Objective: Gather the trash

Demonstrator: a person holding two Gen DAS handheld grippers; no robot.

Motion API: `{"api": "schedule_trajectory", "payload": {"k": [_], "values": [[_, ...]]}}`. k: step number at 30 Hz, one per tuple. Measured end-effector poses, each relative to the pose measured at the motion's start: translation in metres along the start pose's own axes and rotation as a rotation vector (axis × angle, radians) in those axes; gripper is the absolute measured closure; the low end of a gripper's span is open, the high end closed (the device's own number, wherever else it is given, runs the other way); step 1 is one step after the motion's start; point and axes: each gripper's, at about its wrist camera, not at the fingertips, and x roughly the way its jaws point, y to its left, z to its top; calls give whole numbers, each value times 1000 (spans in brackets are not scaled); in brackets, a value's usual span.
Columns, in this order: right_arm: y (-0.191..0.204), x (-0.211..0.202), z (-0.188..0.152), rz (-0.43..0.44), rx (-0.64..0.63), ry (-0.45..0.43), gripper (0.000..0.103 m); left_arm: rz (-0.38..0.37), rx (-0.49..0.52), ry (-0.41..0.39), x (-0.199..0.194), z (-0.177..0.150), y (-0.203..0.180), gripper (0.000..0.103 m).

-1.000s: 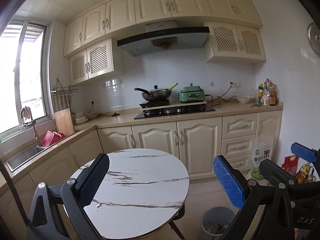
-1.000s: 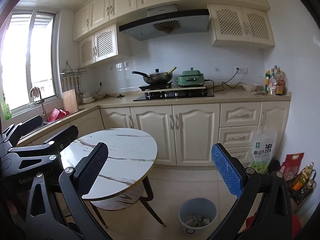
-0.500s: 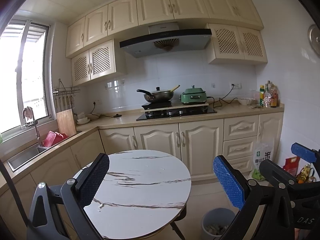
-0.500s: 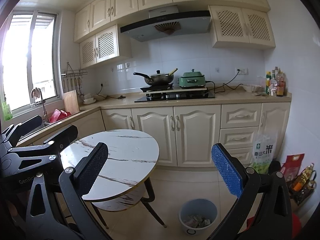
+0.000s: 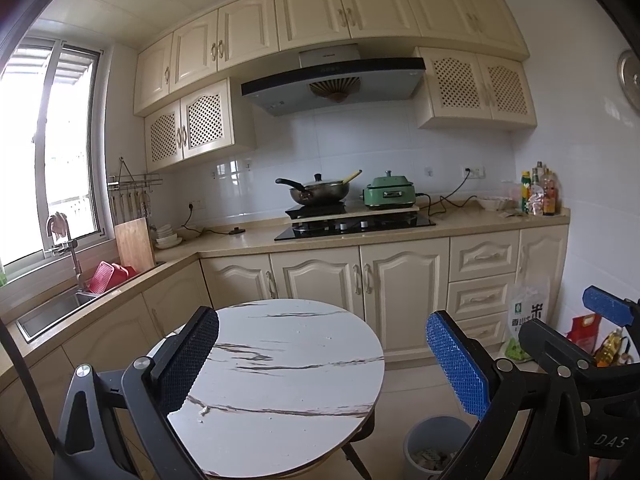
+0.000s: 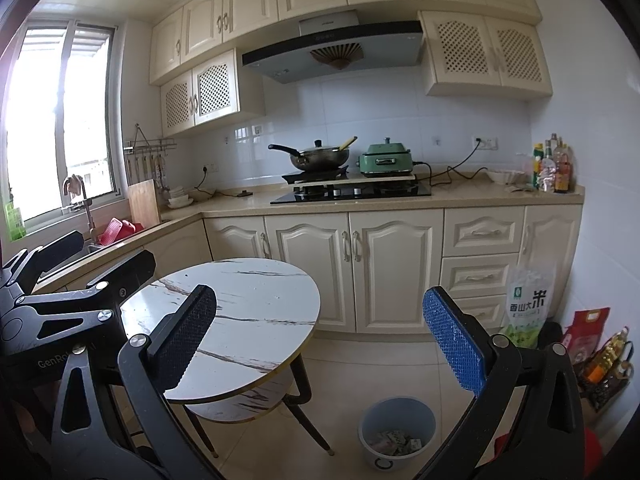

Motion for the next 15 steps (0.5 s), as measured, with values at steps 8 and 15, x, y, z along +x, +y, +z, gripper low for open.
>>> {"api": "schedule_trajectory", "payload": {"k": [8, 15], "values": [[0, 0, 0, 0, 2, 3, 0, 4, -1, 3, -1, 0, -3, 1], [0, 0, 0, 2, 2, 2, 0, 4, -4, 4, -1, 1, -5, 1]]}}
